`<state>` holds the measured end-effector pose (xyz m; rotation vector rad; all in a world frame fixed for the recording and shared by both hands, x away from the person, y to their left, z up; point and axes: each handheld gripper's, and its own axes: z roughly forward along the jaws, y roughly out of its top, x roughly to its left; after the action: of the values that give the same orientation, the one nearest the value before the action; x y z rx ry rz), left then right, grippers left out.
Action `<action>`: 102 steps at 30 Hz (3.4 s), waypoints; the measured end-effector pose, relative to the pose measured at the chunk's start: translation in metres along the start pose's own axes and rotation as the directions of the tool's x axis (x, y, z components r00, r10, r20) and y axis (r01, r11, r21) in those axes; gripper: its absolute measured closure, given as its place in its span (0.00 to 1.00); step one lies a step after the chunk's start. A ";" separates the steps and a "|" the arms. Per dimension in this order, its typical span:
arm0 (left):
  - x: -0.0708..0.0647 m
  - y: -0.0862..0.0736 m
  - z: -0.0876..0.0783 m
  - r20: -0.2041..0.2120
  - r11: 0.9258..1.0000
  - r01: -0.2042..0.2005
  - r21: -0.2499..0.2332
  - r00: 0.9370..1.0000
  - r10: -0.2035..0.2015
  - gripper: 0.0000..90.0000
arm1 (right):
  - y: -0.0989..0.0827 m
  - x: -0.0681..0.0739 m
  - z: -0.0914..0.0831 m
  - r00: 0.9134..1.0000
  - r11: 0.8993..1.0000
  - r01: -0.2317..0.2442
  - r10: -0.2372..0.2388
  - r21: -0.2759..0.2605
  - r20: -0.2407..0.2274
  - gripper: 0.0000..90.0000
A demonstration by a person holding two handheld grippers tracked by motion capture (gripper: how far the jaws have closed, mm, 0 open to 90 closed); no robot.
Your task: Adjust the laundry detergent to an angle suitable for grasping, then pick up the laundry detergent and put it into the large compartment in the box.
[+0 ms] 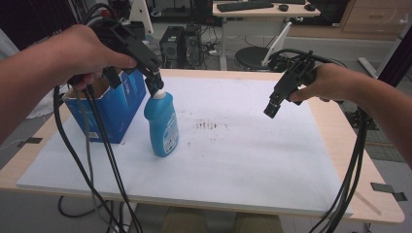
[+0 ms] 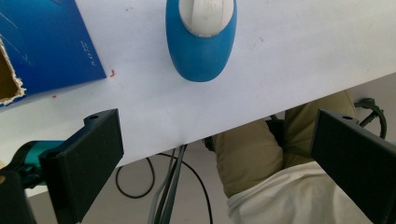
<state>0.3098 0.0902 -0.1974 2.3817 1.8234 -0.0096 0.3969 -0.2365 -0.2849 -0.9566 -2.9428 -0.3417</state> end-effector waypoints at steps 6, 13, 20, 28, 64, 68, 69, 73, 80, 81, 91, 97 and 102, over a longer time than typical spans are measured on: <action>-0.002 -0.001 -0.001 -0.009 1.000 0.001 -0.007 1.000 -0.001 0.03 | -0.001 0.000 -0.003 1.000 1.000 -0.007 0.007 0.000 0.002 0.03; -0.005 -0.005 -0.001 -0.018 1.000 -0.006 -0.010 1.000 0.006 0.03 | -0.002 0.003 -0.004 1.000 1.000 -0.004 0.004 -0.005 0.004 0.03; -0.009 -0.009 -0.001 -0.024 1.000 -0.005 -0.010 1.000 0.005 0.03 | -0.005 0.006 -0.005 1.000 1.000 0.005 -0.005 -0.006 0.014 0.03; -0.009 -0.007 -0.006 -0.025 1.000 -0.004 -0.026 1.000 0.003 0.03 | -0.004 0.007 -0.005 1.000 1.000 0.008 -0.008 -0.011 0.010 0.03; -0.004 0.043 0.032 -0.020 1.000 0.006 -0.025 1.000 -0.006 0.03 | 0.000 -0.006 0.001 1.000 1.000 -0.012 0.012 -0.001 -0.010 0.03; -0.001 0.046 0.039 -0.019 1.000 0.009 -0.019 1.000 -0.009 0.03 | 0.001 -0.007 0.001 1.000 1.000 -0.010 0.010 -0.002 -0.015 0.03; -0.001 0.046 0.040 -0.019 1.000 0.011 -0.018 1.000 -0.011 0.03 | 0.001 -0.007 0.002 1.000 1.000 -0.004 0.004 -0.004 -0.014 0.03; 0.001 0.048 0.046 -0.016 1.000 0.008 -0.017 1.000 -0.008 0.03 | 0.002 -0.008 0.002 1.000 1.000 -0.006 0.006 0.003 -0.012 0.03; 0.002 0.051 0.059 -0.013 1.000 0.008 -0.009 1.000 -0.008 0.03 | 0.002 -0.009 0.004 1.000 1.000 -0.010 0.010 0.005 -0.012 0.03; 0.003 0.051 0.061 -0.009 1.000 0.011 -0.010 1.000 -0.011 0.03 | 0.003 -0.009 0.004 1.000 1.000 -0.009 0.009 0.006 -0.013 0.03; 0.004 0.050 0.076 -0.004 1.000 0.007 0.001 1.000 -0.007 0.03 | 0.004 -0.009 0.005 1.000 1.000 -0.010 0.010 0.011 -0.012 0.03; 0.005 0.050 0.086 0.006 1.000 0.017 0.010 1.000 -0.017 0.03 | 0.005 -0.009 0.007 1.000 1.000 -0.006 0.006 0.013 -0.014 0.03; 0.006 0.051 0.092 -0.004 1.000 0.013 0.019 1.000 -0.013 0.03 | 0.005 -0.009 0.007 1.000 1.000 -0.010 0.010 0.014 -0.014 0.03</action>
<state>0.3676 0.0725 -0.2837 2.3843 1.8490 -0.0233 0.4078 -0.2363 -0.2916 -0.9628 -2.9226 -0.3257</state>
